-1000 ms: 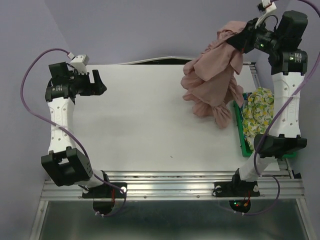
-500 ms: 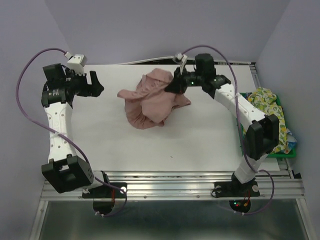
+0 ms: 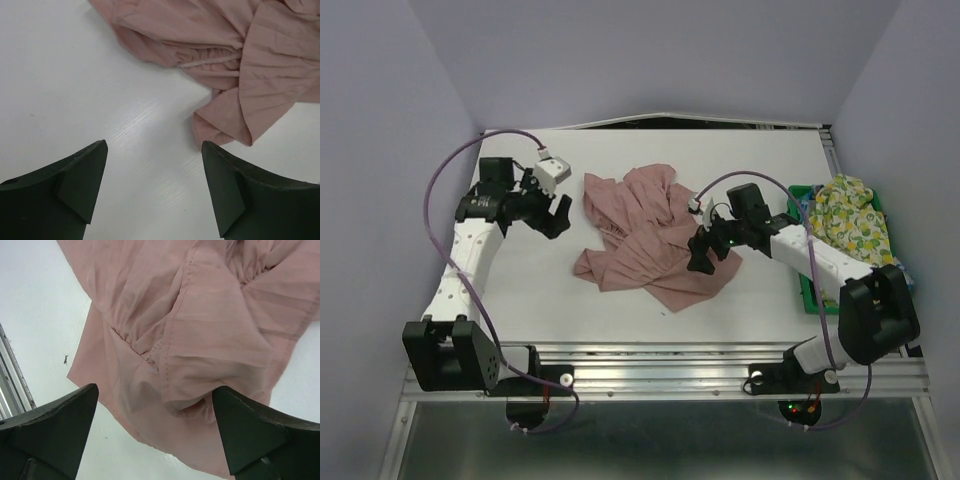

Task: Fold and stack the skirts
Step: Move the skirt to the center of the board, then flatten the skirt out

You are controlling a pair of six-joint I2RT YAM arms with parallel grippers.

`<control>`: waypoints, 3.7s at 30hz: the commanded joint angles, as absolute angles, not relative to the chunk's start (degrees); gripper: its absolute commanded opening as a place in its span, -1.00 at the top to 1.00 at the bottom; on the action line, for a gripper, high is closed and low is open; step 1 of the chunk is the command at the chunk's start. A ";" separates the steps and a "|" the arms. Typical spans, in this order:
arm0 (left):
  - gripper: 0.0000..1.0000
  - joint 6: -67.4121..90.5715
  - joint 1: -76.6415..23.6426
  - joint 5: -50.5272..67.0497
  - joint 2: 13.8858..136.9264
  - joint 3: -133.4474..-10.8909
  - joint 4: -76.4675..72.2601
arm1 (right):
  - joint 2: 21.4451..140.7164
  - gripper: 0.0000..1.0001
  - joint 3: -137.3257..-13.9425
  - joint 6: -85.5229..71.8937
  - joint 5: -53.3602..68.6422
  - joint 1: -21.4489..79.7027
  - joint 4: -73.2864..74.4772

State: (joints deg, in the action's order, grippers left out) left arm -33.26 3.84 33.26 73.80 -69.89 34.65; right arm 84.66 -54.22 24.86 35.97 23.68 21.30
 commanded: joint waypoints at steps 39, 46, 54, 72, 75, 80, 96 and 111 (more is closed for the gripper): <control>-0.06 -18.90 -26.28 26.98 96.24 -64.51 13.54 | 91.23 -0.36 -71.89 14.25 30.93 16.53 32.43; 1.00 -19.34 -26.28 31.20 97.74 -67.23 15.29 | 92.72 -0.34 -75.93 12.31 34.45 8.80 33.84; 1.00 -23.72 -36.54 32.79 87.11 -65.74 17.13 | 93.16 -0.34 -81.47 12.04 35.95 4.49 37.52; -0.34 -30.76 -59.68 18.99 89.50 -63.55 17.49 | 99.39 -0.47 -87.53 13.46 39.20 4.48 44.30; -0.37 -28.76 -55.83 20.73 84.83 -64.07 17.49 | 100.63 -0.47 -88.33 12.22 39.64 6.23 42.72; -0.36 -23.82 -38.70 28.83 83.23 -70.65 20.12 | 102.91 -0.47 -89.38 10.02 38.23 10.98 39.47; -0.42 -16.97 -16.62 25.22 106.25 -84.88 17.23 | 114.52 -0.05 -93.51 8.17 32.25 15.82 37.43; 1.00 -15.73 -9.68 25.75 108.73 -87.19 14.07 | 105.30 0.99 -86.05 12.65 31.47 9.50 42.10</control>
State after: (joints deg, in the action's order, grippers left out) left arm -16.99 -13.65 26.00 113.60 -86.17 17.47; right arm 111.61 -86.78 10.85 31.88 13.23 41.50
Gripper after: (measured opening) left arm 0.026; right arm 0.014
